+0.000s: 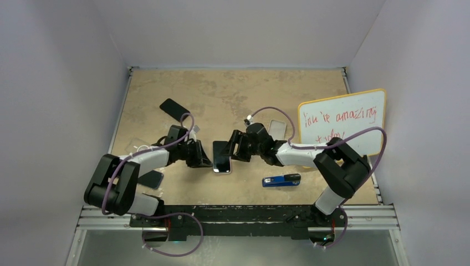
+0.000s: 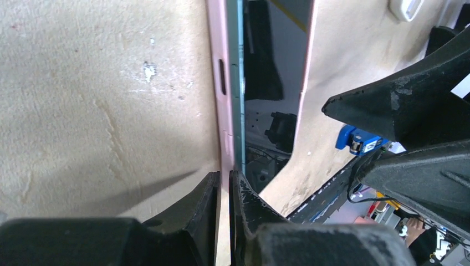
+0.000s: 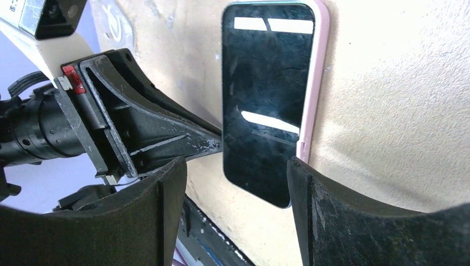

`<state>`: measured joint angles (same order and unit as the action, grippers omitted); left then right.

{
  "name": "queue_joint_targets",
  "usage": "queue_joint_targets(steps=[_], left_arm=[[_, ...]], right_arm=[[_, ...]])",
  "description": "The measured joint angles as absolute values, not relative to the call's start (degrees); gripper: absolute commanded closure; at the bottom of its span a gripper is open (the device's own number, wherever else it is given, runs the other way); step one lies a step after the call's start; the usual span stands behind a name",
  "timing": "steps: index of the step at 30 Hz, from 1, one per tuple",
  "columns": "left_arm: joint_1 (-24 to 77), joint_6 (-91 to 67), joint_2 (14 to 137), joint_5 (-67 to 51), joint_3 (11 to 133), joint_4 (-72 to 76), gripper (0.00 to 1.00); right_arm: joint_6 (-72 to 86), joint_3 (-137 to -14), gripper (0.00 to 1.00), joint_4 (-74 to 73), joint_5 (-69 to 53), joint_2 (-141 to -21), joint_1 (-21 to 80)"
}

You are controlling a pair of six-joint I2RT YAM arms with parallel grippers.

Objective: Put the phone into the phone case

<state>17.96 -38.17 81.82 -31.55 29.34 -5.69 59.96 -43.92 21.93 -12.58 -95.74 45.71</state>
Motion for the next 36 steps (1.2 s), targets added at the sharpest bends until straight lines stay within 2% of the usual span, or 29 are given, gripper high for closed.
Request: queue_joint_targets(steps=[6, 15, 19, 21, 28, 36], left_arm=[[17.8, -39.59, 76.9, -31.22, 29.34, -6.5, 0.76], [17.63, -39.7, 80.55, -31.09, 30.81, -4.89, 0.75], [17.43, -39.62, 84.29, -32.4, 30.87, -3.25, 0.86], [17.21, -39.4, 85.41, -33.58, 31.46, -2.98, 0.88], [16.36, -38.76, 85.95, -34.68, 31.99, -3.55, 0.89], [13.28, -39.83, 86.37, -38.17, 30.22, -2.2, 0.9]], right_arm=[[57.56, -45.69, 0.32, 18.13, -10.94, -93.36, 45.74], [55.94, -45.69, 0.31, 16.73, -10.22, -94.19, 45.89], [55.37, -45.95, 0.3, 16.51, -10.17, -96.84, 46.22], [55.42, -45.95, 0.3, 16.49, -10.26, -98.13, 46.28], [56.47, -46.02, 0.28, 20.01, -13.1, -99.24, 46.48], [65.19, -39.57, 0.3, 40.53, -19.46, -103.53, 45.23]])
